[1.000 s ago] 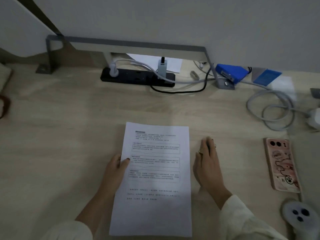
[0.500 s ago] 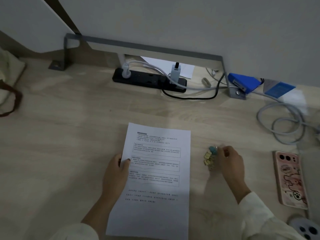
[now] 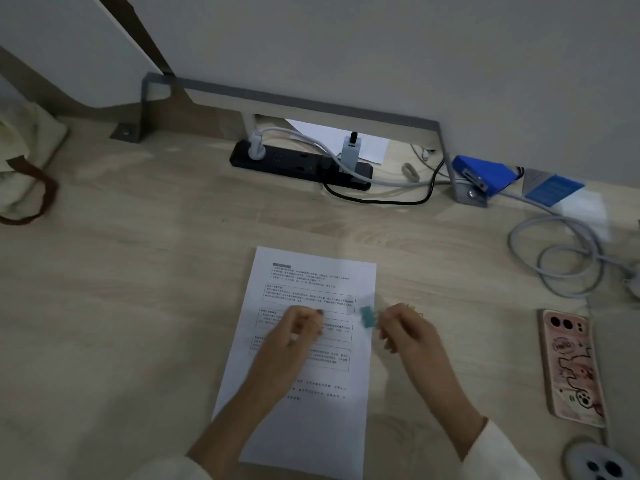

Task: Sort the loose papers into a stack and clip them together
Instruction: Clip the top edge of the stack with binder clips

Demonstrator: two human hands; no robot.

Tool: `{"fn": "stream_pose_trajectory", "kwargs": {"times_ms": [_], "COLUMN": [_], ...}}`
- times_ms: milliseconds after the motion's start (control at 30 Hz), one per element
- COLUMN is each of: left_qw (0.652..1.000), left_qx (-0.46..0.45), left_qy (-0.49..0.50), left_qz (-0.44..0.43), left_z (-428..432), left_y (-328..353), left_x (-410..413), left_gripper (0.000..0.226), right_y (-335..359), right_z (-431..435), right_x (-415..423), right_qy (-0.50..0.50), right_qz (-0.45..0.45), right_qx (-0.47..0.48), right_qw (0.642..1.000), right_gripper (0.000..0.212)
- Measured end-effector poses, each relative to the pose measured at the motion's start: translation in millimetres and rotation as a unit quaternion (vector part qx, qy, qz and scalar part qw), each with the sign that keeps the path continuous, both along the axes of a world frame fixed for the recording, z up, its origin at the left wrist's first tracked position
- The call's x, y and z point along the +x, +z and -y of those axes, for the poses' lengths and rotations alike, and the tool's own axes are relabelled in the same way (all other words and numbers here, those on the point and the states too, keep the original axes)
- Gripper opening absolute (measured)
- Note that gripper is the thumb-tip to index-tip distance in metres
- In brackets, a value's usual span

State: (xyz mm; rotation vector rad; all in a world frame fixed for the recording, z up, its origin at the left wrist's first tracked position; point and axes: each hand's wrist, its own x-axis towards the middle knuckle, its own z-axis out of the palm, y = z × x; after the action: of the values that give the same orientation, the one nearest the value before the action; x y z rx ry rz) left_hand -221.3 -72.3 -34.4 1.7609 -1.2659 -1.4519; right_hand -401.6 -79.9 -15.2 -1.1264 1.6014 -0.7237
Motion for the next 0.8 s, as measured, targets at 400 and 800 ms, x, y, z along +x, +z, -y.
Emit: {"fn": "stream_pose_trajectory", "kwargs": {"times_ms": [400,800], "left_qw": [0.996,0.992], "left_qx": [-0.058,-0.075], "left_qy": [-0.066,-0.095], "left_qz": [0.017,0.028], "left_z": [-19,17], "left_y": [7,1], "left_x": [-1,37], "left_gripper": [0.021,0.018], "right_y": [13,8], "right_z": [-14,16], "right_x": [33,74], "right_qy": [0.026,-0.061], "right_qz": [0.145,0.247], "right_qx": [0.171,0.141], "right_qw": [0.974,0.957], "right_gripper": [0.023,0.026]}}
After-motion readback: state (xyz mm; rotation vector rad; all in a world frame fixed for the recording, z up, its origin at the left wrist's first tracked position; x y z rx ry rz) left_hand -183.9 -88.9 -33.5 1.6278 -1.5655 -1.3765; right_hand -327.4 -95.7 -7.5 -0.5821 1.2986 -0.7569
